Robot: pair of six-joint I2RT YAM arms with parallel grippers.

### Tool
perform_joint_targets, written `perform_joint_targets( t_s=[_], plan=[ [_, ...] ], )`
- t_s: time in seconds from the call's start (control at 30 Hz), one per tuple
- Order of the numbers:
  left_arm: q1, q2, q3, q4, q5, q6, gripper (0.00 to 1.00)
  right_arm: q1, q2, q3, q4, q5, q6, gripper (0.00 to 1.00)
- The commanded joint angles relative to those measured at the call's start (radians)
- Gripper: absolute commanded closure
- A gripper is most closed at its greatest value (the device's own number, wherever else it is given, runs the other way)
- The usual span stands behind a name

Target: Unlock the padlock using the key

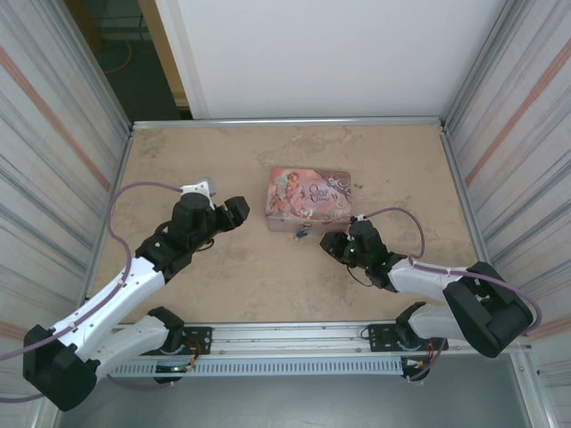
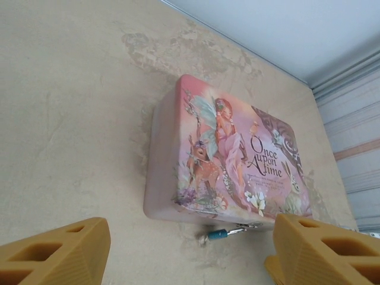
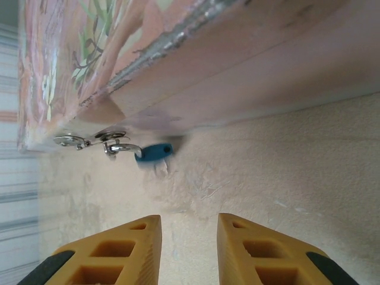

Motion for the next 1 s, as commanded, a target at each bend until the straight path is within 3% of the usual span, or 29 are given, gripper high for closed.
perform_joint_targets(
  t_s=[0.0, 0.23, 0.43, 0.6, 0.77, 0.97],
  plan=[
    [0.027, 0.000, 0.027, -0.006, 0.038, 0.031, 0.27, 0.002, -0.008, 0.006, -0.038, 0.024, -0.018, 0.70],
    [0.085, 0.007, 0.033, -0.024, 0.092, 0.046, 0.25, -0.004, -0.074, 0.034, -0.147, 0.047, -0.095, 0.63],
    [0.102, 0.016, 0.046, -0.035, 0.097, 0.077, 0.16, -0.026, -0.153, 0.058, -0.253, 0.040, -0.190, 0.51],
    [0.125, 0.044, 0.058, -0.028, 0.114, 0.116, 0.06, -0.058, -0.220, 0.066, -0.301, -0.023, -0.249, 0.30],
    [0.190, 0.115, 0.102, -0.026, 0.232, 0.171, 0.03, -0.084, -0.253, 0.075, -0.305, -0.107, -0.278, 0.02],
    [0.263, 0.255, 0.187, -0.055, 0.371, 0.205, 0.03, -0.122, -0.244, 0.069, -0.293, -0.176, -0.294, 0.01]
  ],
)
